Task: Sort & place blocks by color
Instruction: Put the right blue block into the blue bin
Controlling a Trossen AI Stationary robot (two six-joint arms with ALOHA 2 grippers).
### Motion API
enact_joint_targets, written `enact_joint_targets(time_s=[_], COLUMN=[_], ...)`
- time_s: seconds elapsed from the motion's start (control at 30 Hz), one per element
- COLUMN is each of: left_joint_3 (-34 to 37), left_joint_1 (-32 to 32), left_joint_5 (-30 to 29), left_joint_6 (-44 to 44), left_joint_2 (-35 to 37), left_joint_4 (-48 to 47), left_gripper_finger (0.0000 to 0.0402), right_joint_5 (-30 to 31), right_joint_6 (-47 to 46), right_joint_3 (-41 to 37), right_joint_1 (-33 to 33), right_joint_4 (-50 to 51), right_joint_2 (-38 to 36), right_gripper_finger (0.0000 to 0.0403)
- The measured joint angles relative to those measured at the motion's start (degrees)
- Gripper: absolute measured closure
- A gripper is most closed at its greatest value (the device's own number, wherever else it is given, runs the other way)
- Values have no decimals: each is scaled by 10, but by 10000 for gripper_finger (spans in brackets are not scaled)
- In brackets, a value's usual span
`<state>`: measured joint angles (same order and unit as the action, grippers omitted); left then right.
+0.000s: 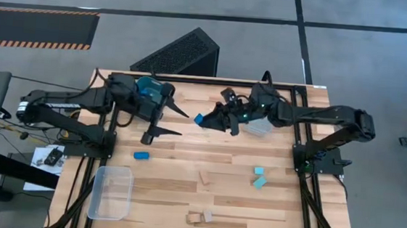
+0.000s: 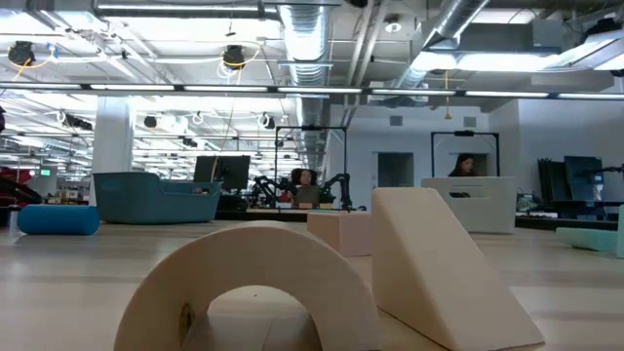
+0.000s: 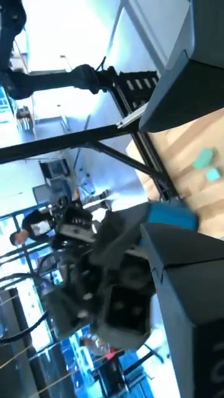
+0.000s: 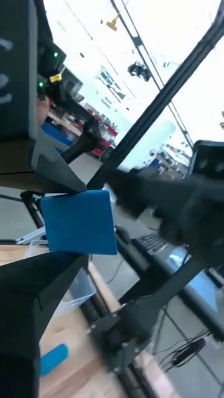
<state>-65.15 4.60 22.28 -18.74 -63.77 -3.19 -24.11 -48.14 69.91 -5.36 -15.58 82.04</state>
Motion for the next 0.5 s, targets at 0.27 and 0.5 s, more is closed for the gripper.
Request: enact_joint_targets(time_s=[0.27,0.5], left_joint_3=[-8,-8], left_joint_1=[1,34], left_joint_5=[-50,-32], left_joint_6=[-33,-41], left_joint_2=[-21,-68], left_joint_4=[0,13], left_gripper_finger=[159,159], right_joint_5=[-28,-62], right_joint_6=[55,68], right_joint_3=[17,17], right_joint_1=[-18,-47], right_joint_4=[61,68], right_joint_2=[1,9], right_gripper_finger=[242,241])
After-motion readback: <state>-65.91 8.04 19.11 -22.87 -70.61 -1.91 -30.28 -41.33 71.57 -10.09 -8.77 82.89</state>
